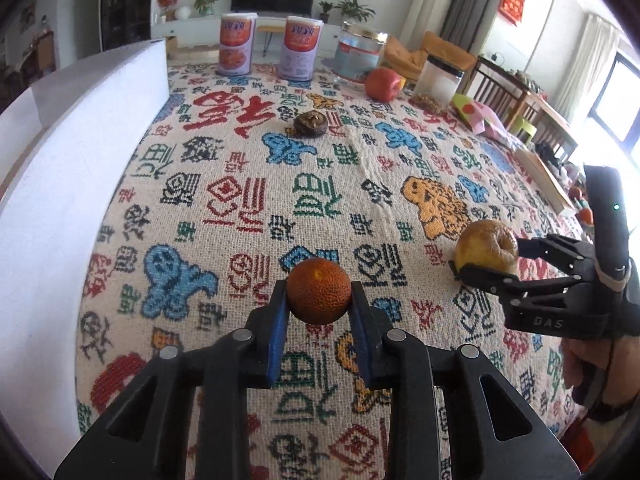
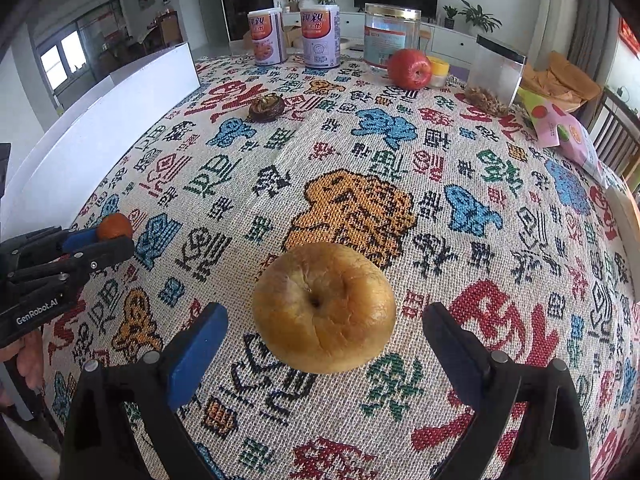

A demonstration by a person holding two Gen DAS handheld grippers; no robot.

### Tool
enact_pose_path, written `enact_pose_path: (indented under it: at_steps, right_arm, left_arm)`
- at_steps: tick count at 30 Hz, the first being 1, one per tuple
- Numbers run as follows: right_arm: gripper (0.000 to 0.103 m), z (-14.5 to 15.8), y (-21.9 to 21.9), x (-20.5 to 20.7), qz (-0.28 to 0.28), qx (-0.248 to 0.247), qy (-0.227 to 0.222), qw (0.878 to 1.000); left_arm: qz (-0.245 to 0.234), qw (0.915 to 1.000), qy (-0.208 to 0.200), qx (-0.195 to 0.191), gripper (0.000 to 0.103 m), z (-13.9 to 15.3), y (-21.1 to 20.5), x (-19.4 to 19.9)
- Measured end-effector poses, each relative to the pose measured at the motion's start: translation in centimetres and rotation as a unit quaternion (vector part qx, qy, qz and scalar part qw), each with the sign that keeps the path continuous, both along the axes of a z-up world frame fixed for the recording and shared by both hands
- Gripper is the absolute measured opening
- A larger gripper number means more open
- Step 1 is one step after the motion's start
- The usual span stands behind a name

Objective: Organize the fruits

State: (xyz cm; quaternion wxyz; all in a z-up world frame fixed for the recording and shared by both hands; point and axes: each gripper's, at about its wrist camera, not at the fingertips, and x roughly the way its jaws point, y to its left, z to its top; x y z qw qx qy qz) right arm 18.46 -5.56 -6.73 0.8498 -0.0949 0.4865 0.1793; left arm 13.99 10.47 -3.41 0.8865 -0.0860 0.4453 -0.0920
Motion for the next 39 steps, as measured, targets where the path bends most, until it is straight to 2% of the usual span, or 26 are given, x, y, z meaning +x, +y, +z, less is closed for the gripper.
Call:
enact_pose_path:
  at_steps: [3, 5, 8, 11, 13, 16, 18, 22, 23, 24, 26, 28, 31, 34, 37, 39]
  right_arm:
    - [0.07, 0.2, 0.6, 0.2, 0.001, -0.009, 0.003, 1.0]
    - [0.07, 1.5, 1.1, -0.1, 0.008, 0.017, 0.003, 1.0]
    - [0.07, 5.0, 4.1, -0.3, 0.036, 0.088, 0.003, 0.995]
    - [0.07, 9.3, 10.6, -1.0, 0.1, 0.124, -0.014, 0.987]
    - [0.071, 11.7, 15.5, -1.4, 0.149, 0.14, -0.02, 0.979]
    - [0.071, 13.7, 23.3, -1.4, 0.212, 0.164, -0.009, 0.963]
    - [0.071, 13.8, 28.1, -0.8, 0.239, 0.165, 0.009, 0.957]
    - [0.071, 11.7, 36.0, 1.0, 0.26, 0.115, 0.029, 0.958]
    - [0.071, 10.8, 37.4, 1.4, 0.263, 0.097, 0.034, 0.959]
    - [0.071, 10.0, 38.7, 1.8, 0.263, 0.079, 0.038, 0.961]
    - [0.071, 8.3, 40.4, 2.9, 0.254, 0.049, 0.051, 0.965]
    - [0.071, 6.8, 41.4, 3.7, 0.245, 0.027, 0.061, 0.967]
    - [0.071, 5.0, 42.0, 4.7, 0.222, 0.017, 0.082, 0.971]
    - [0.073, 6.1, 40.9, 4.5, 0.214, 0.054, 0.055, 0.974]
    - [0.085, 9.1, 37.7, 4.1, 0.2, 0.105, 0.008, 0.974]
    - [0.098, 10.5, 34.7, 3.5, 0.187, 0.111, -0.036, 0.975]
  left_arm:
    - [0.012, 0.9982, -0.011, -0.058, 0.029, 4.1, 2.5, -2.8]
    - [0.022, 0.9951, -0.034, -0.091, 0.029, 7.6, 4.9, -4.5]
    - [0.057, 0.9913, -0.077, -0.09, 0.029, 12.4, 9.4, -6.0]
    - [0.115, 0.9878, -0.085, -0.061, 0.029, 14.5, 14.8, -5.6]
    - [0.16, 0.9842, -0.062, -0.044, 0.029, 13.7, 18.5, -4.4]
    - [0.23, 0.9721, 0.004, -0.048, 0.029, 9.7, 23.7, -2.0]
    - [0.255, 0.9646, 0.047, -0.049, 0.029, 6.6, 25.8, -0.5]
    - [0.286, 0.9489, 0.116, -0.064, 0.029, 2.3, 28.2, 1.2]
    - [0.305, 0.9408, 0.132, -0.067, 0.034, 1.5, 29.0, 1.0]
    - [0.312, 0.9365, 0.139, -0.078, 0.037, 0.9, 29.6, 0.9]
    - [0.321, 0.9301, 0.153, -0.091, 0.052, 0.2, 30.4, 0.5]
    - [0.33, 0.9259, 0.156, -0.097, 0.058, 0.0, 30.8, -0.2]
    - [0.329, 0.9289, 0.13, -0.108, 0.074, 0.6, 30.8, -1.5]
    - [0.332, 0.9348, 0.09, -0.087, 0.082, 2.5, 29.8, -2.8]
    - [0.313, 0.9463, 0.049, -0.065, 0.086, 4.7, 27.3, -3.8]
    - [0.294, 0.9546, 0.02, -0.047, 0.09, 6.0, 24.6, -4.3]
